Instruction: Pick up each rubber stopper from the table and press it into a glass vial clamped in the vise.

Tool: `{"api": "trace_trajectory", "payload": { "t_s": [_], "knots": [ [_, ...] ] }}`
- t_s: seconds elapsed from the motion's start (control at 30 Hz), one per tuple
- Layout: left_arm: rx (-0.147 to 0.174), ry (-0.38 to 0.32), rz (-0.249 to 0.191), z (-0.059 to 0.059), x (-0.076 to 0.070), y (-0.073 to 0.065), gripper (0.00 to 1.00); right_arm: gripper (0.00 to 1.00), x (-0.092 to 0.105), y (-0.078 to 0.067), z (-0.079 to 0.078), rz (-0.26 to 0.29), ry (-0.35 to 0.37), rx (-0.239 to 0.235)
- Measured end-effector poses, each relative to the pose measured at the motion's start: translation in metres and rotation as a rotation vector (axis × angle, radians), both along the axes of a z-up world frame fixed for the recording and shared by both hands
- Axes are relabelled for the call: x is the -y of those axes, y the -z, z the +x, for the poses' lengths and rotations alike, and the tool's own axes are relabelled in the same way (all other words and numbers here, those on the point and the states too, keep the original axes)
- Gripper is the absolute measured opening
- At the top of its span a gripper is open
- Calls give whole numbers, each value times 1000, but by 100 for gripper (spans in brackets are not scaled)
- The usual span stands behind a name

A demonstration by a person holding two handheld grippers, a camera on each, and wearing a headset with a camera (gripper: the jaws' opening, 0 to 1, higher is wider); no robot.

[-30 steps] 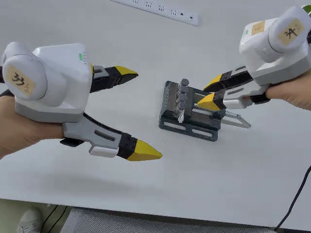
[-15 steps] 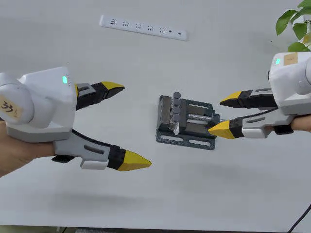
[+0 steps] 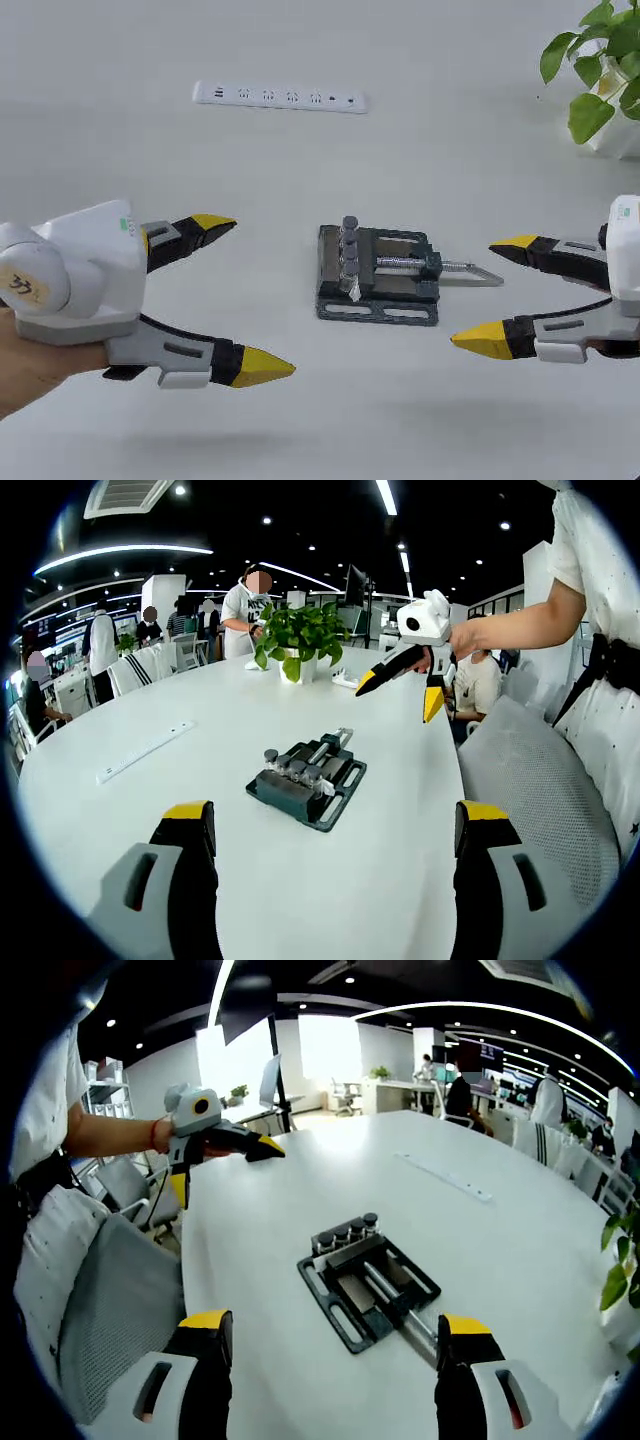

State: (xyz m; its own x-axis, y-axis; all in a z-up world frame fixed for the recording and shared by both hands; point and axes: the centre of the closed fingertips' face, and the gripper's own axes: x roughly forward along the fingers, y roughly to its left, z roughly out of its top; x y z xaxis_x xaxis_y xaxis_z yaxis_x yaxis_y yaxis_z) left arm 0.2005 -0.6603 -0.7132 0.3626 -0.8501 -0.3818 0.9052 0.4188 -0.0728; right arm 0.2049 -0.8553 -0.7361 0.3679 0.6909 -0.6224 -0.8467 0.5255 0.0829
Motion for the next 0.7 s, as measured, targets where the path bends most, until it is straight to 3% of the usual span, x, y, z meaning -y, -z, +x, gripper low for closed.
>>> {"api": "trace_trajectory", "payload": {
  "t_s": [0.3,0.57,0.7],
  "knots": [
    [-14,-15,30,-2,-2,9,99,99,11,1,-14,104,48,24],
    [-33,-14,48,-4,-4,20,99,99,0,5,-20,98,31,31],
    [-42,-20,46,-5,-5,23,99,99,4,10,-22,83,9,27]
  ]
}}
